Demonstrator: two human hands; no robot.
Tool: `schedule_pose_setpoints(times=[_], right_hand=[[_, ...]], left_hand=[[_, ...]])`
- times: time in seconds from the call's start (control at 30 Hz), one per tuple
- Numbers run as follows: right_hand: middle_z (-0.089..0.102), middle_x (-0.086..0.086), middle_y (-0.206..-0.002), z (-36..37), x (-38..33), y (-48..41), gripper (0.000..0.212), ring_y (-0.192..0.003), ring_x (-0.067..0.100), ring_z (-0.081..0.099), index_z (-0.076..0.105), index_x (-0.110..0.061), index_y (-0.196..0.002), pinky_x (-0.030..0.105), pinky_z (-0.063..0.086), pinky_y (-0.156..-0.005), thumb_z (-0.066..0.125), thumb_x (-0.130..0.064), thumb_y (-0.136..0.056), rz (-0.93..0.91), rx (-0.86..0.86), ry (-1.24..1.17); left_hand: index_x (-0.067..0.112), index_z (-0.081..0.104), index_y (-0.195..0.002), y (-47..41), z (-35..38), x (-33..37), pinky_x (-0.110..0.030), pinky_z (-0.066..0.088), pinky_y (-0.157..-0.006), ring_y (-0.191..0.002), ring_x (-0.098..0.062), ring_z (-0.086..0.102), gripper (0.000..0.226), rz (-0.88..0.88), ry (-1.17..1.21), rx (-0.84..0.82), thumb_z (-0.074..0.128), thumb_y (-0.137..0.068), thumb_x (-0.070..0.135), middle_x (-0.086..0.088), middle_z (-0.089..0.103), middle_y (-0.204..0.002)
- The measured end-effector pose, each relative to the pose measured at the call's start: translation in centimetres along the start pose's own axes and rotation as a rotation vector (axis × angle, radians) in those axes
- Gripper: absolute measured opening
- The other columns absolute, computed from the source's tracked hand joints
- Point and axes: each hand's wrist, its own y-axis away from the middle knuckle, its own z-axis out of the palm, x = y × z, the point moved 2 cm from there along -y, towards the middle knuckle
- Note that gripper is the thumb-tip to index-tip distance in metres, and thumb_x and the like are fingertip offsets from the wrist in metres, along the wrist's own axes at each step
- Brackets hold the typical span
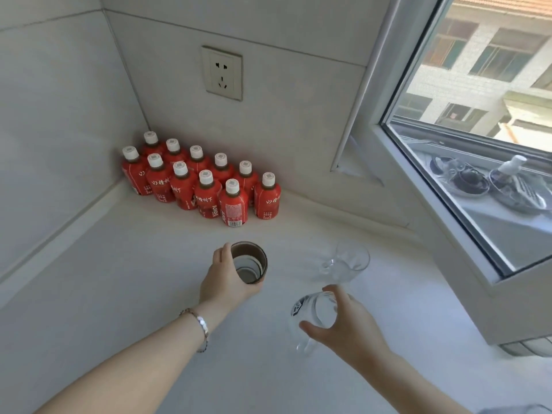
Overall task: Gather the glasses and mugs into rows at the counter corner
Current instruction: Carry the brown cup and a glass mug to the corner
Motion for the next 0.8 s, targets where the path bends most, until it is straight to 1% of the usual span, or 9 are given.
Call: schedule_pose_setpoints(times=[0.07, 0.13, 0.2, 0.3, 0.33, 0.47, 0.57, 0.67, 0.8], right_hand=[[0.055, -0.006, -0.128, -0.3, 0.5, 1.1, 0.074, -0.117, 0.014, 0.055, 0.039, -0.025, -0.128, 0.027, 0.044, -0.09, 0.071, -0.054, -0.069, -0.009, -0.012, 0.004], [0.056, -0.006, -0.127, -0.7, 0.9, 2.5, 0.073, -0.116, 0.014, 0.055, 0.039, -0.027, -0.128, 0.027, 0.044, -0.09, 0.07, -0.055, -0.069, -0.04, -0.027, 0.033], [0.055, -0.005, -0.128, -1.0, 1.0, 4.2, 0.072, -0.118, 0.014, 0.054, 0.038, -0.027, -0.129, 0.026, 0.043, -0.091, 0.069, -0.055, -0.07, -0.096, -0.053, 0.073], [0.052, -0.004, -0.132, -1.1, 1.0, 7.1, 0.071, -0.121, 0.014, 0.052, 0.037, -0.028, -0.13, 0.025, 0.043, -0.088, 0.068, -0.054, -0.072, -0.196, -0.116, 0.125], [0.052, -0.004, -0.132, -1.1, 0.9, 8.3, 0.071, -0.12, 0.014, 0.052, 0.036, -0.028, -0.13, 0.025, 0.043, -0.087, 0.068, -0.053, -0.072, -0.236, -0.134, 0.138], [0.053, -0.004, -0.13, -0.4, 0.5, 13.8, 0.069, -0.117, 0.017, 0.054, 0.037, -0.028, -0.13, 0.026, 0.045, -0.087, 0.067, -0.054, -0.074, -0.412, -0.186, 0.219], [0.056, -0.003, -0.126, 0.7, -0.2, 18.6, 0.068, -0.109, 0.02, 0.058, 0.037, -0.028, -0.129, 0.026, 0.042, -0.075, 0.067, -0.054, -0.073, -0.539, -0.235, 0.282], [0.056, -0.004, -0.126, 2.3, -1.3, 23.9, 0.07, -0.107, 0.019, 0.058, 0.036, -0.027, -0.131, 0.026, 0.043, -0.074, 0.067, -0.054, -0.073, -0.673, -0.297, 0.345], [0.055, -0.006, -0.127, 5.2, -3.6, 31.4, 0.068, -0.108, 0.019, 0.058, 0.035, -0.029, -0.13, 0.025, 0.041, -0.072, 0.066, -0.052, -0.074, -0.842, -0.395, 0.398]], left_hand=[[0.023, 0.031, -0.135, 3.4, -0.1, -0.3, -0.035, 0.052, -0.091, -0.117, -0.02, 0.055, 0.095, -0.001, 0.012, -0.013, 0.08, -0.057, 0.049, 0.002, 0.039, -0.138], [0.026, 0.033, -0.131, 7.3, -0.4, -0.6, -0.033, 0.05, -0.093, -0.117, -0.018, 0.055, 0.09, -0.021, 0.061, 0.002, 0.08, -0.057, 0.047, 0.005, 0.04, -0.135], [0.025, 0.034, -0.13, 11.2, -1.1, -0.9, -0.029, 0.047, -0.096, -0.118, -0.017, 0.053, 0.087, -0.057, 0.119, 0.023, 0.082, -0.059, 0.041, 0.007, 0.039, -0.133], [0.022, 0.032, -0.132, 17.2, -2.4, -1.4, -0.025, 0.041, -0.096, -0.119, -0.016, 0.051, 0.09, -0.107, 0.144, 0.067, 0.082, -0.06, 0.036, 0.009, 0.037, -0.127], [0.022, 0.032, -0.132, 19.3, -2.9, -1.6, -0.025, 0.041, -0.096, -0.119, -0.016, 0.051, 0.091, -0.124, 0.146, 0.094, 0.083, -0.058, 0.036, 0.008, 0.038, -0.127], [0.025, 0.038, -0.128, 28.7, -4.2, -3.1, -0.027, 0.044, -0.096, -0.114, -0.014, 0.053, 0.092, -0.174, 0.172, 0.234, 0.083, -0.05, 0.039, 0.006, 0.043, -0.125], [0.029, 0.041, -0.124, 36.7, -4.7, -4.3, -0.025, 0.042, -0.09, -0.107, -0.01, 0.052, 0.091, -0.213, 0.208, 0.343, 0.081, -0.044, 0.044, 0.008, 0.045, -0.122], [0.032, 0.043, -0.12, 45.3, -4.8, -5.8, -0.021, 0.039, -0.087, -0.104, -0.006, 0.051, 0.089, -0.277, 0.232, 0.438, 0.077, -0.039, 0.048, 0.01, 0.047, -0.119], [0.029, 0.04, -0.126, 55.7, -5.4, -8.4, -0.018, 0.037, -0.09, -0.108, -0.004, 0.049, 0.098, -0.401, 0.238, 0.534, 0.074, -0.036, 0.053, 0.011, 0.045, -0.123]])
